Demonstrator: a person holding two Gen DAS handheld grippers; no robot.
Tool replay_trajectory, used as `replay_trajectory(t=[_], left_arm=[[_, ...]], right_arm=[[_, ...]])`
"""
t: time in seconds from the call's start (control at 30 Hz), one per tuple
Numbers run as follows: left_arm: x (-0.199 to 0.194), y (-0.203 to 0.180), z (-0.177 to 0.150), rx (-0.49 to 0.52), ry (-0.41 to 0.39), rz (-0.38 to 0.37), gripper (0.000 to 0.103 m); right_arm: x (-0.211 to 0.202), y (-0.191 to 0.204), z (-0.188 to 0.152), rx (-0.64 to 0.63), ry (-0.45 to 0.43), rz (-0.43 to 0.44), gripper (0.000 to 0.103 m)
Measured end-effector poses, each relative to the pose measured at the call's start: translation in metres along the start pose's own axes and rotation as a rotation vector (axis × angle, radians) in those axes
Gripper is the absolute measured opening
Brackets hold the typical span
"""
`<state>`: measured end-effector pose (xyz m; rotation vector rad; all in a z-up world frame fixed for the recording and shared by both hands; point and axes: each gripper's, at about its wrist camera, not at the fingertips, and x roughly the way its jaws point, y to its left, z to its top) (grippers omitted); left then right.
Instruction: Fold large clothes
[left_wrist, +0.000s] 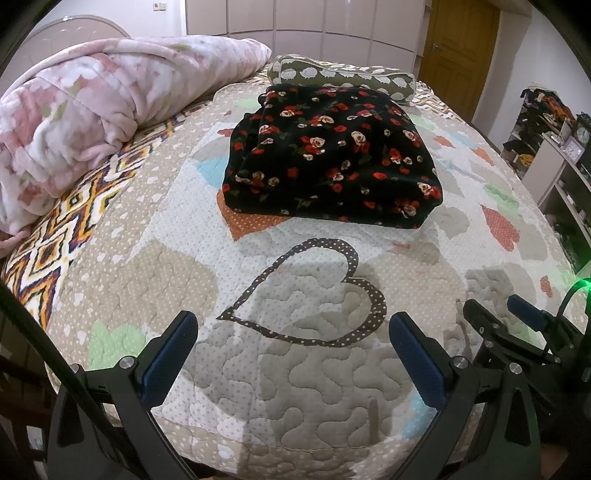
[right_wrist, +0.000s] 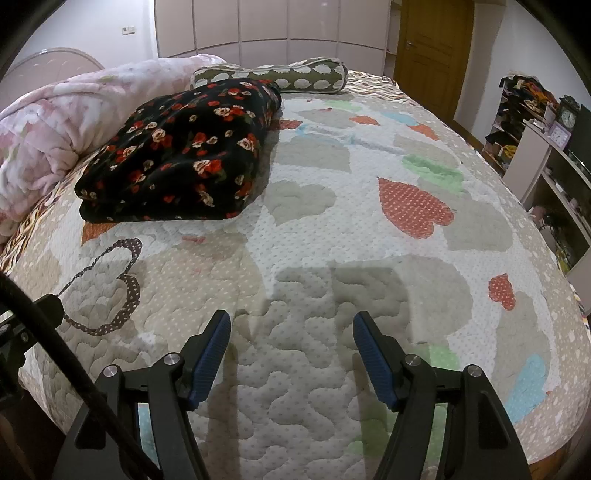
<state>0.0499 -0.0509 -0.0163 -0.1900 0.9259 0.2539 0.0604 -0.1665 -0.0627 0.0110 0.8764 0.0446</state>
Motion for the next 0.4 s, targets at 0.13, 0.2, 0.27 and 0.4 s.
replay_trajectory(t=[0.13, 0.2, 0.27, 0.4], left_arm=[[0.0011, 0.001, -0.0005, -0.001, 0.003, 0.001, 0.103], [0.0017, 0.0018, -0.001, -0.001, 0.002, -0.001, 0.103], [0.0022, 0.0011, -0.0001, -0.002, 0.005, 0.0, 0.103], [0.0053, 0.001, -0.0007, -0.001, 0.014, -0.002, 0.103]], right_arm=[[0.0002, 0.0013, -0.0001, -0.003, -0.001, 0.0, 0.073], [0.0009, 0.0017, 0.0001, -0.007, 0.0, 0.0, 0.073], [0.0014, 0.0019, 0.0, -0.009, 0.001, 0.001, 0.073], [0.0029, 0.0038, 0.0009, -0.019, 0.004, 0.004, 0.074]])
